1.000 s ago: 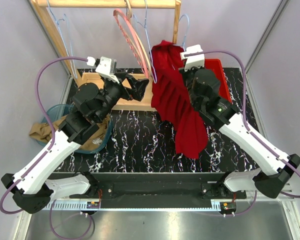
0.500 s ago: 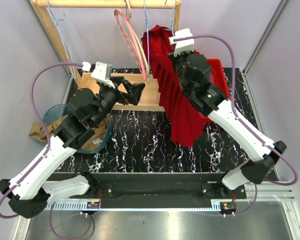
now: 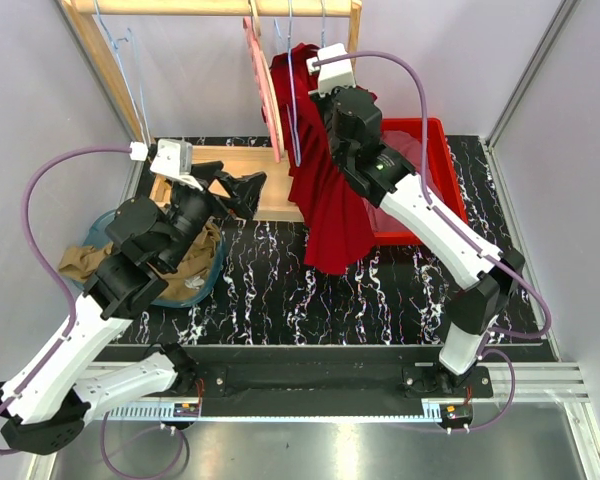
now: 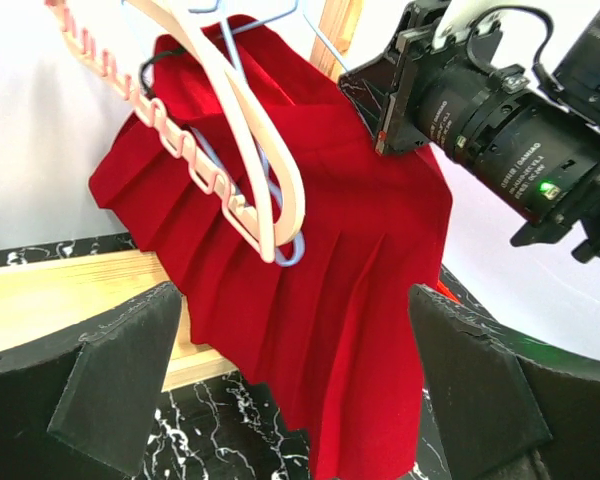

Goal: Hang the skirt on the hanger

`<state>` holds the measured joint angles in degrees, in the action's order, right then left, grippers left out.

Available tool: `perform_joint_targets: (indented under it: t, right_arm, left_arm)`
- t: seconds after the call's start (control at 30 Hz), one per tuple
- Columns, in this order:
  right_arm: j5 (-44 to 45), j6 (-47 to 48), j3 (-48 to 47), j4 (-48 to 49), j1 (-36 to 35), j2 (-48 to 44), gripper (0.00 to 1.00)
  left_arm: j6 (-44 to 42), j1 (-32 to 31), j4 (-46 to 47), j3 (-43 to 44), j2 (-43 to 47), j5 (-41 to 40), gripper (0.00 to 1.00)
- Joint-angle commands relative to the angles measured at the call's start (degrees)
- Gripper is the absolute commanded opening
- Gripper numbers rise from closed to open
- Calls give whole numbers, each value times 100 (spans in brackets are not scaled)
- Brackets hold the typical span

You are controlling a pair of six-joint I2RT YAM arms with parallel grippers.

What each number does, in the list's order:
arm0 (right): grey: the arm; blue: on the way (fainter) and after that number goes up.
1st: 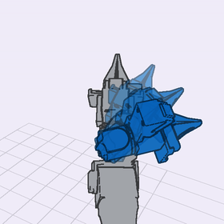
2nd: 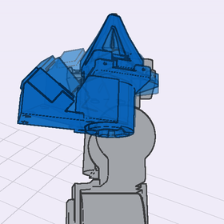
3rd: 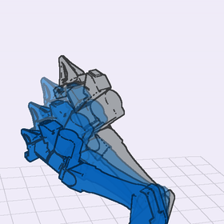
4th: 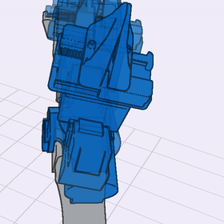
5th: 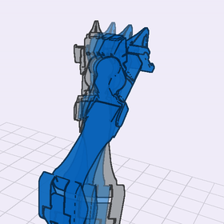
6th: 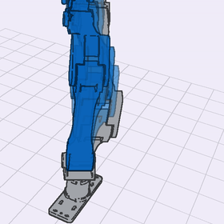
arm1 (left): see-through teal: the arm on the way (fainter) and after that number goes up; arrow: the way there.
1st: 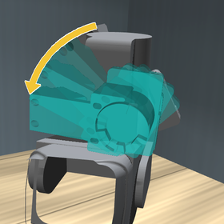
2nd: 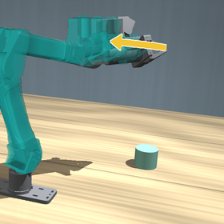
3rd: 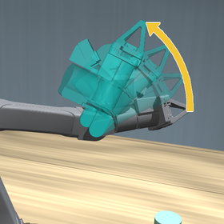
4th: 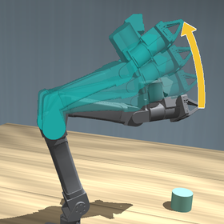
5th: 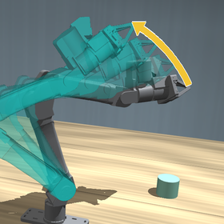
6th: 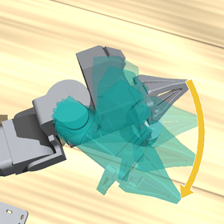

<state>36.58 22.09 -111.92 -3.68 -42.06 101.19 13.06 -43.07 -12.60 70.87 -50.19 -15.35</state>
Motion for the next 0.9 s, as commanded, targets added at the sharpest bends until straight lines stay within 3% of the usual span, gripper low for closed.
perform_joint_targets:
  t: [0.0,0.03,0.1,0.17,0.2,0.3,0.5,0.63,0.83,0.87]
  right_arm:
    - [297,-529,-480,62,198,-187,0]
    - [280,-626,-471,-70,199,-204,0]
    - [201,-872,-393,-290,199,-335,23]
    - [96,-1091,-348,-466,199,-468,41]
    - [52,-1162,-313,-501,207,-634,58]
    - [-238,-1408,-322,-704,199,-995,70]
    - [-678,-1804,-200,-1222,207,-1943,75]
    - [-967,-2329,169,-2176,199,-2673,77]
    - [-1346,-3462,1715,-3164,199,-3938,78]
    - [-1398,-3605,1961,-3200,199,-4271,78]
  left_arm:
    - [-84,-9,21,-12,71,-231,99]
    - [-84,-9,12,-12,71,-240,99]
    - [-58,-9,-14,-3,36,-284,99]
    - [-23,-9,-93,49,1,-310,99]
    - [-14,-9,-120,67,-17,-354,99]
    - [47,-9,-243,137,-43,-546,99]
    - [171,-9,-585,234,27,-1047,99]
    - [495,0,-1181,234,124,-1592,99]
    - [1610,79,-2656,-20,151,-2857,99]
    - [2169,166,-2947,-56,116,-3007,99]
